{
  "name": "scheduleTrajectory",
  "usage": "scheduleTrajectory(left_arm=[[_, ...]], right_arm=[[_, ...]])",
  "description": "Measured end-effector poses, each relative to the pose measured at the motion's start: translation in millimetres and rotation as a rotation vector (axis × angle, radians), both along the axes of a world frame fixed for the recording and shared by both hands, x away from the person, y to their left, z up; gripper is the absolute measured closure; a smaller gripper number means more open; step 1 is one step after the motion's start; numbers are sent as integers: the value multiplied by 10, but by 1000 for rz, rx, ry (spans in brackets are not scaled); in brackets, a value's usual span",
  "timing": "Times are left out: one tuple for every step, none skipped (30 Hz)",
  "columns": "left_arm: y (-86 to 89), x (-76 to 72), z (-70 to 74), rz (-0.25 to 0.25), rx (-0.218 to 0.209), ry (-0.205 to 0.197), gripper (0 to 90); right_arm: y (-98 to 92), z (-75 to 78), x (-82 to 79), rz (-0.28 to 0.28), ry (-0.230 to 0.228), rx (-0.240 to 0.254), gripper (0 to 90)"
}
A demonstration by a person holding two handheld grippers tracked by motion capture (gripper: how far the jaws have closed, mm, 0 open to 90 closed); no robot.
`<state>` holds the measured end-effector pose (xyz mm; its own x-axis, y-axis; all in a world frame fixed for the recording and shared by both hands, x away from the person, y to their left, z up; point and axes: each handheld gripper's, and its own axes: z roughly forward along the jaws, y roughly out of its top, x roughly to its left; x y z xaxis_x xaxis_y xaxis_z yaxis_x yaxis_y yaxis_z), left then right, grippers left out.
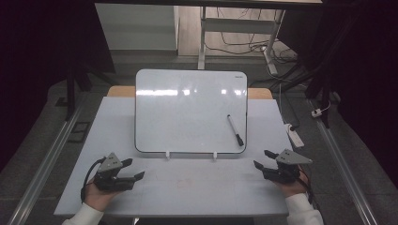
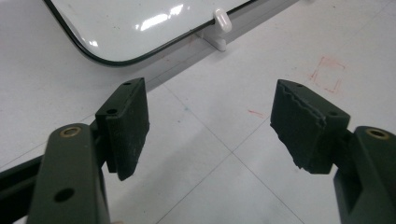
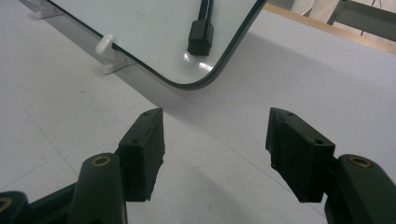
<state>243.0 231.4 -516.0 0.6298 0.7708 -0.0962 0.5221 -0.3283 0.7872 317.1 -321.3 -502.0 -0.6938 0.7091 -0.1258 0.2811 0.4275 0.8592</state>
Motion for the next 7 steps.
scheduleTrajectory(left_arm=[[0,0,0,0,0,0,288],[1,2,-1,0,0,0,288],[2,3,-1,0,0,0,288],[3,4,-2,0,0,0,288],[3,4,-2,0,0,0,289],[5,4,-2,1,-1,0,288],[5,4,-2,1,-1,0,288]], right_arm=[[3,-1,-1,-2,0,-3,372],[5,-1,-2,-2,-1,-5,372],[5,0,-2,-2,-3,-7,372],[3,1,-2,-1,-5,-9,372],[3,3,-3,-2,-4,-5,372],[2,6,-3,-2,-6,-5,372],[2,6,-3,-2,-6,-5,372]])
